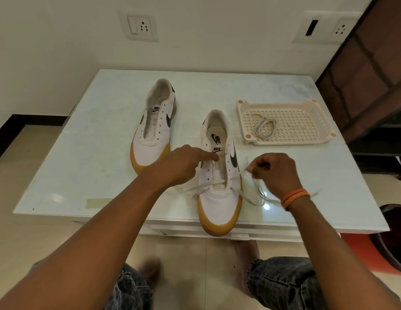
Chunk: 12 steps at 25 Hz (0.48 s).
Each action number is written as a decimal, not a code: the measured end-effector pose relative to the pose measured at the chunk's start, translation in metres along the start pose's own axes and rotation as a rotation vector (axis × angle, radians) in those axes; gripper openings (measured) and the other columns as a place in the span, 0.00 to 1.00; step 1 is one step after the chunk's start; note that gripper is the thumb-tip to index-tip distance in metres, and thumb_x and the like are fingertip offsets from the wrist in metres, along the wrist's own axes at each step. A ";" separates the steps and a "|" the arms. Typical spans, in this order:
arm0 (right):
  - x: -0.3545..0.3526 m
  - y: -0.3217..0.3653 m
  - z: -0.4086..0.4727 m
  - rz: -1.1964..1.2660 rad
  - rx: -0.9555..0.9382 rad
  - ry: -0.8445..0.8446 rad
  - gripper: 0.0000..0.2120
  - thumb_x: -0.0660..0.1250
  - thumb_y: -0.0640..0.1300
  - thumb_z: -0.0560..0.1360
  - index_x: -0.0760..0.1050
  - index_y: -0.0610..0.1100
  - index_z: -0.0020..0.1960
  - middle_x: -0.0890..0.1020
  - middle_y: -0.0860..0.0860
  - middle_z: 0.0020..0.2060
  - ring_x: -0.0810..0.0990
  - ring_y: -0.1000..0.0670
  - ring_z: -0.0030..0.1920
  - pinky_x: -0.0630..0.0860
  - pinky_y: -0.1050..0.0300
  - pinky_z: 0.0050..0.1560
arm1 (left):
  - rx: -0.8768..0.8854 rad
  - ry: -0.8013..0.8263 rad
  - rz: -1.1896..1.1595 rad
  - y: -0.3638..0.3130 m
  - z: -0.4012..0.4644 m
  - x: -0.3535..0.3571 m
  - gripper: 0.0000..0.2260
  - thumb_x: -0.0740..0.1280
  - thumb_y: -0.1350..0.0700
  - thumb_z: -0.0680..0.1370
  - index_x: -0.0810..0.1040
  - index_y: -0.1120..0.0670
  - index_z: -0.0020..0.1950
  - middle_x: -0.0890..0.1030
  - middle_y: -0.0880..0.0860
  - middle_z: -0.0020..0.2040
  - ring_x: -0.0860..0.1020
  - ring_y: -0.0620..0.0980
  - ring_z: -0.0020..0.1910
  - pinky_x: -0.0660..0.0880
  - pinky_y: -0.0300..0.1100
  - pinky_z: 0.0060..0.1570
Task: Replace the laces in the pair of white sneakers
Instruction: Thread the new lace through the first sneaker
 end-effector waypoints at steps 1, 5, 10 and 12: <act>-0.014 -0.006 0.004 0.061 0.050 -0.109 0.05 0.74 0.34 0.70 0.82 0.42 0.38 0.83 0.51 0.32 0.82 0.56 0.34 0.78 0.69 0.44 | -0.005 -0.018 -0.013 0.001 0.001 -0.001 0.34 0.55 0.74 0.76 0.70 0.39 0.70 0.76 0.50 0.68 0.78 0.47 0.58 0.74 0.34 0.42; -0.027 -0.015 0.007 0.171 0.132 -0.256 0.10 0.76 0.36 0.68 0.82 0.43 0.48 0.83 0.47 0.44 0.84 0.49 0.39 0.82 0.48 0.48 | 0.007 -0.034 -0.045 0.004 0.008 0.002 0.31 0.57 0.72 0.77 0.73 0.39 0.68 0.75 0.48 0.69 0.78 0.45 0.57 0.65 0.27 0.35; 0.020 0.007 -0.006 0.133 0.063 0.221 0.12 0.79 0.40 0.65 0.83 0.44 0.47 0.84 0.47 0.44 0.85 0.49 0.37 0.82 0.56 0.42 | 0.010 -0.036 -0.084 0.007 0.011 0.003 0.29 0.58 0.71 0.78 0.74 0.40 0.68 0.75 0.49 0.68 0.78 0.46 0.57 0.66 0.28 0.39; 0.026 0.010 -0.008 -0.059 -0.045 0.206 0.07 0.79 0.43 0.65 0.83 0.45 0.41 0.83 0.51 0.39 0.82 0.53 0.37 0.79 0.61 0.44 | 0.007 -0.046 -0.095 0.007 0.010 0.003 0.29 0.58 0.72 0.77 0.75 0.40 0.67 0.76 0.49 0.67 0.78 0.47 0.57 0.70 0.33 0.43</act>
Point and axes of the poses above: each hand's wrist, its own z-axis towards the middle knuckle, its own x-axis out of the palm, y = z × x, the point moved 2 cm from there along z, towards the middle knuckle
